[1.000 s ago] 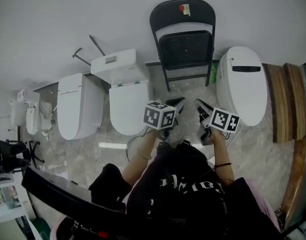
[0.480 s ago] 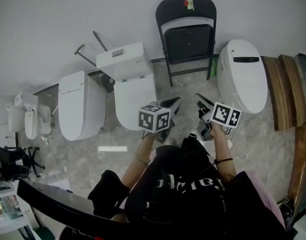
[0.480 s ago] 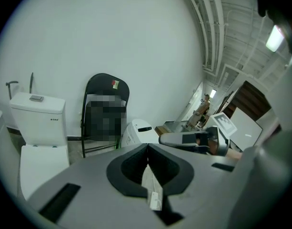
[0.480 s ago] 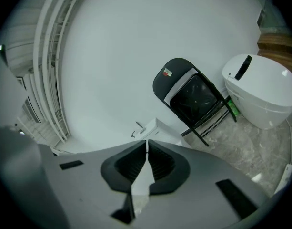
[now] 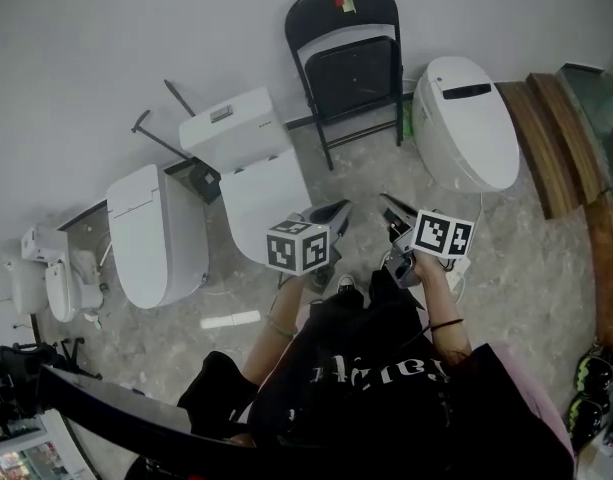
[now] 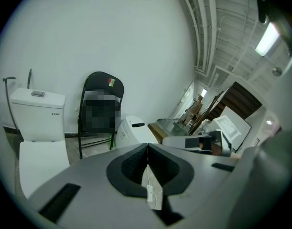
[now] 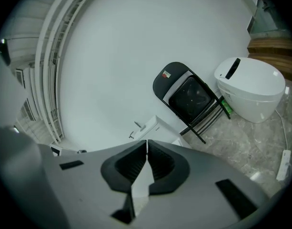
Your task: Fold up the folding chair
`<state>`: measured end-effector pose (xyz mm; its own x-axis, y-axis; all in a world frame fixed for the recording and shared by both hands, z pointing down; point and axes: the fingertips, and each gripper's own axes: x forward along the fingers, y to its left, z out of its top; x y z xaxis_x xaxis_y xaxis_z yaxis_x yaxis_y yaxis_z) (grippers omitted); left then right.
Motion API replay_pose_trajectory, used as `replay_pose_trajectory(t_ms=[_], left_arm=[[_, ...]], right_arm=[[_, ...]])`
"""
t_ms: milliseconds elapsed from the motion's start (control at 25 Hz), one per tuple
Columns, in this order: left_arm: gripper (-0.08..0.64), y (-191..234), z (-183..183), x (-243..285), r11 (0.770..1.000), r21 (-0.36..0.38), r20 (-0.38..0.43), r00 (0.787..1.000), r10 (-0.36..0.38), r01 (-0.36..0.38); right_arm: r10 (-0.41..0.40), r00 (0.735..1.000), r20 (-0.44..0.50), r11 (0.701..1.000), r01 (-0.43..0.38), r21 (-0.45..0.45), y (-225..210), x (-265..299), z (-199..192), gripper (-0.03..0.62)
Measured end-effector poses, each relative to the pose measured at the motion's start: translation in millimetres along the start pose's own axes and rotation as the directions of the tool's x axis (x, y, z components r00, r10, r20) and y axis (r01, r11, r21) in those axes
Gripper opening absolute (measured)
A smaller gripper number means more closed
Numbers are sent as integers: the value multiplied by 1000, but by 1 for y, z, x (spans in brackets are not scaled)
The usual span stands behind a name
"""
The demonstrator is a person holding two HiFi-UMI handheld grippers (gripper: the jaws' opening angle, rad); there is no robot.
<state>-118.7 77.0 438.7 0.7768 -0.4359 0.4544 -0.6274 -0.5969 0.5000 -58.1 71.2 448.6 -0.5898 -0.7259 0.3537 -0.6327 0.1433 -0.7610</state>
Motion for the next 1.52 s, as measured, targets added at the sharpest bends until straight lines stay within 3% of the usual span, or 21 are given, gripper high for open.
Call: replay_pose_trajectory(t_ms=[600,1520], left_arm=[[5,-30,8,7,1000,-1,33,999,0,0],[5,-43,8,34,1000,2,7,1000,26,-26]], right_arm=[[-10,999,-37,996,7,-86,5,-22,10,18],[-13,999,-50,997,9,-83,-19,-36,23,17]])
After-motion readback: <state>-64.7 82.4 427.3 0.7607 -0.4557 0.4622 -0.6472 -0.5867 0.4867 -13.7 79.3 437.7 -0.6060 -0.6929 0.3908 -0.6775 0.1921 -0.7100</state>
